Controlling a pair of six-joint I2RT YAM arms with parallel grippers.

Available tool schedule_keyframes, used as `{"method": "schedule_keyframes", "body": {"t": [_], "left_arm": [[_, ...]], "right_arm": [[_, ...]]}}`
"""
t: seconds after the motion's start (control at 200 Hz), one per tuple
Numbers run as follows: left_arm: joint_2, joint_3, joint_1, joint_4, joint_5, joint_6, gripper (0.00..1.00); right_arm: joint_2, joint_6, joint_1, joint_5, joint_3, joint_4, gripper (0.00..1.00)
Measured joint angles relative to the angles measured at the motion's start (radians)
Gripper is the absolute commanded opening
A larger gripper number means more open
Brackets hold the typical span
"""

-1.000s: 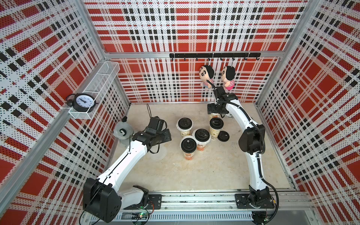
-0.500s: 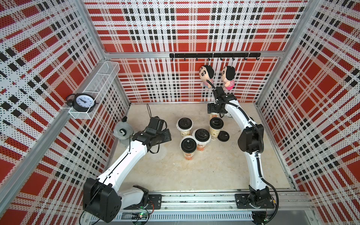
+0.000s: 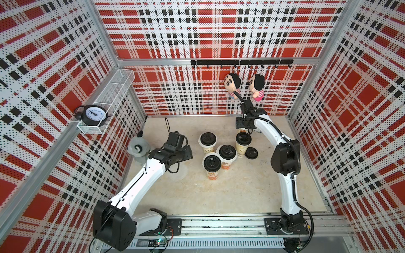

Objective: Put the leak-proof paper on the milk tea cups
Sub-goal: Pick up the cup at the center of the board, then place the cup at the center of the board.

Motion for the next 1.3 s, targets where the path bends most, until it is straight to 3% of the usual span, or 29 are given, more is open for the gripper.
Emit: {"method": "schedule_keyframes", "body": {"t": [0.381, 0.762, 0.857, 0.992, 1.298], "left_arm": [[-0.026, -0.017, 0.000, 0.000, 0.000, 0.008, 0.63], [-0.041, -0.042, 0.008, 0.022, 0.004, 0.013, 0.64], [-0.043, -0.048, 0.012, 0.029, 0.005, 0.013, 0.64], [-0.050, -0.069, 0.021, 0.048, 0.006, 0.007, 0.64], [-0.066, -0.145, 0.035, 0.095, 0.020, -0.019, 0.64]], "right_arm": [[-0.342, 0.033, -0.117, 0.087, -0.375, 0.099, 0.80], [-0.833, 0.058, -0.094, 0.093, -0.850, 0.110, 0.79], [-0.946, 0.071, -0.011, 0.097, -0.921, 0.083, 0.79], [-1.040, 0.130, 0.192, 0.108, -0.993, 0.060, 0.79], [-1.031, 0.321, 0.606, 0.253, -1.090, 0.095, 0.79]]}}
